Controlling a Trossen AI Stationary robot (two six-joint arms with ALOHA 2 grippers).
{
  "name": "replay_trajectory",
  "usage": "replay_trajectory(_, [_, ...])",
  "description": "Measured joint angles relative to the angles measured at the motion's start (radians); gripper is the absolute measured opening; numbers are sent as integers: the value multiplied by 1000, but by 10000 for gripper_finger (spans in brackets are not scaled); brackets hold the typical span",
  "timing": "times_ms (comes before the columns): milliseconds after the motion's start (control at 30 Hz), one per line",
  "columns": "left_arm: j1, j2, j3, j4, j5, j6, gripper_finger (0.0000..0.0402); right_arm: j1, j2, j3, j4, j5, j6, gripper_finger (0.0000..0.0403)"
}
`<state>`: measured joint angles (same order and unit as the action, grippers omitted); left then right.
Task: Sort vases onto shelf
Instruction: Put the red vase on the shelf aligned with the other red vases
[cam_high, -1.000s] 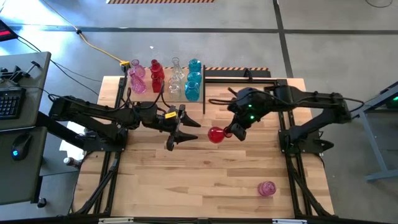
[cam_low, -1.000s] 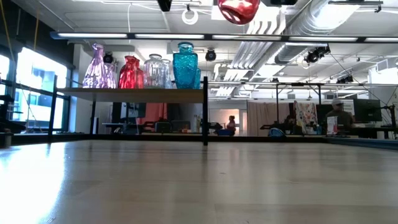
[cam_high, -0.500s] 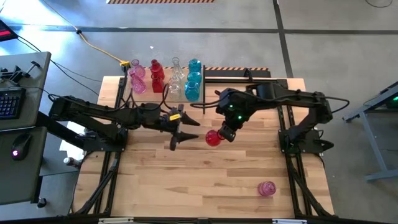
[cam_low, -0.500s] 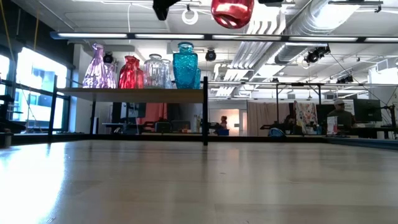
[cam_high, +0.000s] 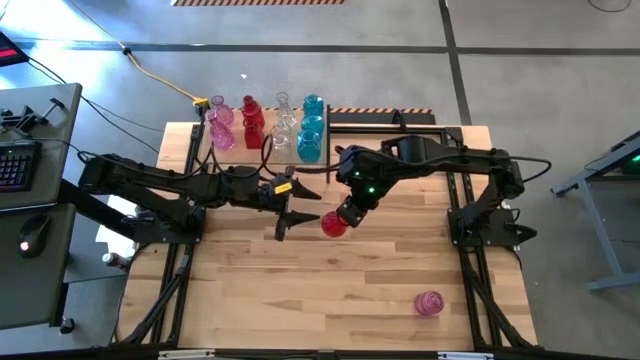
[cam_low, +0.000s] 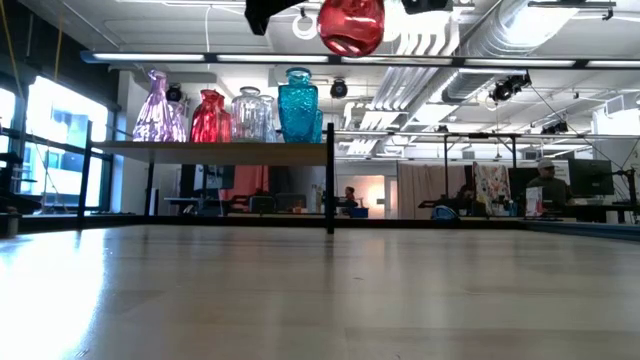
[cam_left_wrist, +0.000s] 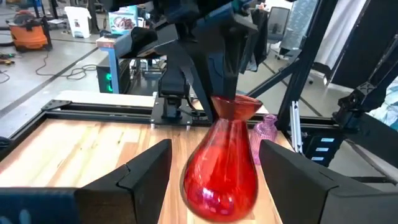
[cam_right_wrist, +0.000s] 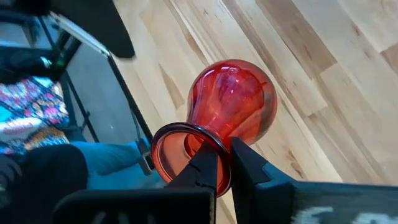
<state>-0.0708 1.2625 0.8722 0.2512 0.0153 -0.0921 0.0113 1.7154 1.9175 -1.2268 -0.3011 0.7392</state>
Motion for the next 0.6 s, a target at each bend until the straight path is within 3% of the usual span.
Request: replay_trajectory(600, [-30,0,0,0,-2,-22,234,0,1,-1,164,43,134,0])
